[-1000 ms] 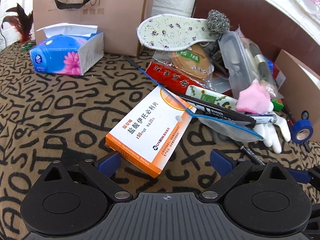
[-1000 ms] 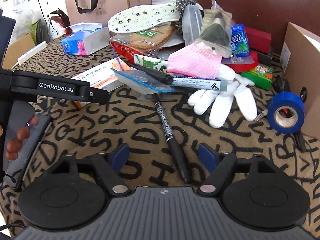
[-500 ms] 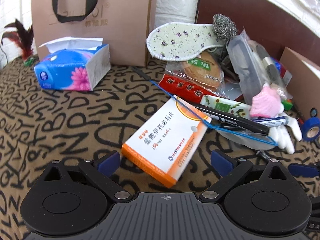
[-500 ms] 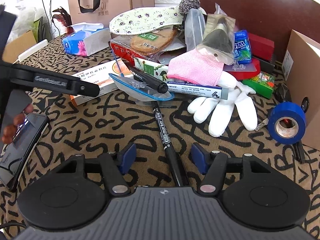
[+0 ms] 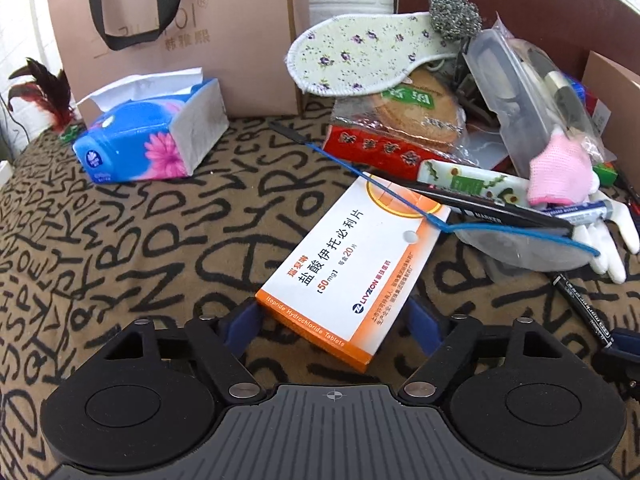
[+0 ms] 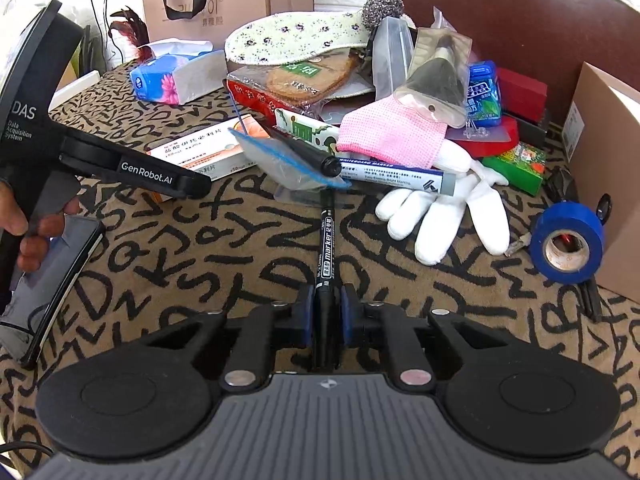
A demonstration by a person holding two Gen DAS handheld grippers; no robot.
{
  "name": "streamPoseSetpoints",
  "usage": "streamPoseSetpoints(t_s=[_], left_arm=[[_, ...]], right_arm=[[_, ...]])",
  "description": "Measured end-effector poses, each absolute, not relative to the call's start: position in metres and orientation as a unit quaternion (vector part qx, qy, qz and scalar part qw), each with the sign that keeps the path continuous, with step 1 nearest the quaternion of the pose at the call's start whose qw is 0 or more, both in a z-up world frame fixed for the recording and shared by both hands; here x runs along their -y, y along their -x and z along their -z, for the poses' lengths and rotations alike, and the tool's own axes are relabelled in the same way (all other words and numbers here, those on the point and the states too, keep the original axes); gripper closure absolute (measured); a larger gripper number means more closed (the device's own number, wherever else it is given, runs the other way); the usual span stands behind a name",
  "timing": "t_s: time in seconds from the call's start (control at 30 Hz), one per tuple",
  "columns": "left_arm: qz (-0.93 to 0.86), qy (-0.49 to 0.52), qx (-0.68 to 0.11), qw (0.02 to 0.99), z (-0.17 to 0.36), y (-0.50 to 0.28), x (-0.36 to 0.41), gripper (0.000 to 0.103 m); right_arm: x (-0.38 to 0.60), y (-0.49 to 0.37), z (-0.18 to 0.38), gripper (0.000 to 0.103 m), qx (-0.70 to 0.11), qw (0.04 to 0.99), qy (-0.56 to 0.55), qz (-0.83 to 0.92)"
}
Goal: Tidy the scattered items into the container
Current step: 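Grasp the orange-white medicine box with the left tool while the right tool grasps the black marker, then lift the medicine box and black marker and carry both toward the cardboard box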
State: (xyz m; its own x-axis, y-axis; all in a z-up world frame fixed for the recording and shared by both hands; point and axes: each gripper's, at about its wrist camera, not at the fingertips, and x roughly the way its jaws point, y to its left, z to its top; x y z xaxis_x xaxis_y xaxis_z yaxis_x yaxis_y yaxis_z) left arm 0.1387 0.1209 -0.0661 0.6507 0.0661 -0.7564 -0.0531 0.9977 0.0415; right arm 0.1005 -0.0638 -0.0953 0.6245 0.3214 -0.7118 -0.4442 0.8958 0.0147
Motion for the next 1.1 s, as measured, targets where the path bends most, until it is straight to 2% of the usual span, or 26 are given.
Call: streamPoseSetpoints(t_s=[0.63,0.7,0.8,1.0,1.1], left_arm=[[0.103,-0.013,-0.448,0.888,0.054,-0.025,-0.04,0.027],[0.103,-0.009,-0.446,0.889,0.054,-0.022,-0.038,0.018],[0.091,-0.006,-0.444,0.891,0.053,-0.019,-0.036,0.017],[0.096,0.004,-0.439,0.893,0.047,-0.007,-0.042,0.015],[0.096,0.014,-0.435,0.895,0.041,-0.002,-0.046,0.015]], right_arm=[[0.132,-0.033,0.089,0.087,-0.401,0.894,0.039,-0.195],[0.137,-0.032,0.089,0.086,-0.402,0.895,0.025,-0.194],[0.138,-0.031,0.088,0.086,-0.398,0.897,0.024,-0.191],[0.14,-0.026,0.08,0.08,-0.382,0.903,0.02,-0.193],[0.136,-0.026,0.078,0.074,-0.377,0.904,0.026,-0.201]])
